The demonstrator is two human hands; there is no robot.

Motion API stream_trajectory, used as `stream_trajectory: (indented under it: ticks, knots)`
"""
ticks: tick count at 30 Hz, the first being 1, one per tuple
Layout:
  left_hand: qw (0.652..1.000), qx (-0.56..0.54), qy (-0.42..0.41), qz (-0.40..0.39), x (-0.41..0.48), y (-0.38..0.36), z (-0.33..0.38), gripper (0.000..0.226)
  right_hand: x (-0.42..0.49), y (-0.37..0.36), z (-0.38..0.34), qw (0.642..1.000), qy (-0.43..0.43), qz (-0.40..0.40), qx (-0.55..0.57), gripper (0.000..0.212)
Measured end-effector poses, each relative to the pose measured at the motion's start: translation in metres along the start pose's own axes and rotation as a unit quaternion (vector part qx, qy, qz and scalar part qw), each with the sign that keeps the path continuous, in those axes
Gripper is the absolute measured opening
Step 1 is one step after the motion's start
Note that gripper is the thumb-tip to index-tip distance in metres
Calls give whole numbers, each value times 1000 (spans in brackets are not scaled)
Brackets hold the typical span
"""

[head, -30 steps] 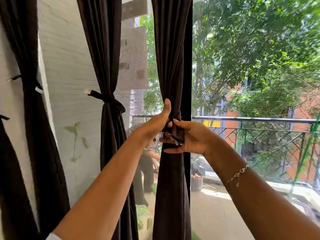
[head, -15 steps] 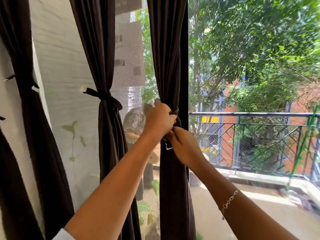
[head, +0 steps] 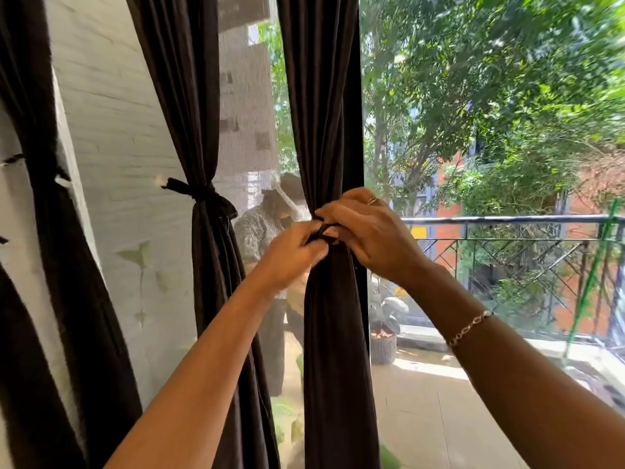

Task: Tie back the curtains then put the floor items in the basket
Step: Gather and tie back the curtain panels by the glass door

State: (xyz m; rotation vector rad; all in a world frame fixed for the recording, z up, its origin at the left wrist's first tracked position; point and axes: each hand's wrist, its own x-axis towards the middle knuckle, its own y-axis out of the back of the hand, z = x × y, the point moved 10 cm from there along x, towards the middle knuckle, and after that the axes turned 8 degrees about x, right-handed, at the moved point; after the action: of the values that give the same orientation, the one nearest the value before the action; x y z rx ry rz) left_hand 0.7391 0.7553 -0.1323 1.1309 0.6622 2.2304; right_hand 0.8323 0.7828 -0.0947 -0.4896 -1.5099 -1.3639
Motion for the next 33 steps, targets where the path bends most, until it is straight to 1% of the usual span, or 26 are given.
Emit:
stream_trajectory:
  ticks: [1, 3, 4, 6, 8, 10, 12, 15, 16, 18, 20, 22, 24, 27, 29, 30, 33]
  knots:
    - [1000, 23, -12, -1, -2, 1, -1, 16, 6, -1, 3, 1000, 9, -11, 6, 31]
    - [998, 50, -29, 3, -7, 0, -4, 22, 18, 1, 13, 999, 10, -6, 33, 33]
    - [997, 61, -31, 25, -7, 2, -5, 23, 22, 2, 15, 999, 10, 3, 40, 33]
    - [988, 109, -23, 110, -10, 11, -6, 23, 28, 0, 21, 999, 7, 21, 36, 29]
    - [959, 180, -8, 220, -17, 22, -1, 18, 33, -4, 27, 999, -12, 31, 37, 24]
    - [928, 222, -1, 300, -27, 29, 6, 19, 36, -6, 32, 997, -37, 49, 44, 28]
    - [903, 245, -25, 353, -36, 31, 15, 28, 40, -7, 35, 995, -53, 57, 56, 36]
    - [876, 306, -73, 366, -41, 29, 27, 44, 41, -12, 43, 993, -84, 49, 69, 41]
    - [861, 340, -93, 367, -41, 28, 31, 44, 42, -14, 47, 992, -96, 45, 72, 44]
    - [825, 410, -120, 370, -41, 25, 37, 35, 43, -16, 53, 989, -119, 38, 78, 46]
    - [803, 444, -145, 370, -41, 22, 40, 29, 46, -15, 56, 986, -138, 38, 90, 36]
    - [802, 452, -155, 358, -41, 20, 40, 30, 51, -12, 57, 984, -139, 36, 109, 29]
    - [811, 456, -151, 334, -38, 20, 39, 32, 53, -14, 59, 986, -137, 20, 97, 31]
    - [827, 459, -134, 296, -30, 20, 40, 27, 52, -18, 63, 990, -130, 11, 57, 32]
    - [842, 452, -119, 268, -24, 20, 39, 23, 51, -20, 67, 990, -125, 15, 58, 30]
    - [852, 452, -103, 241, -20, 19, 36, 24, 51, -21, 67, 990, -122, 17, 63, 29]
    - [884, 416, -76, 199, -9, 23, 29, 25, 52, -21, 68, 990, -116, 21, 72, 30]
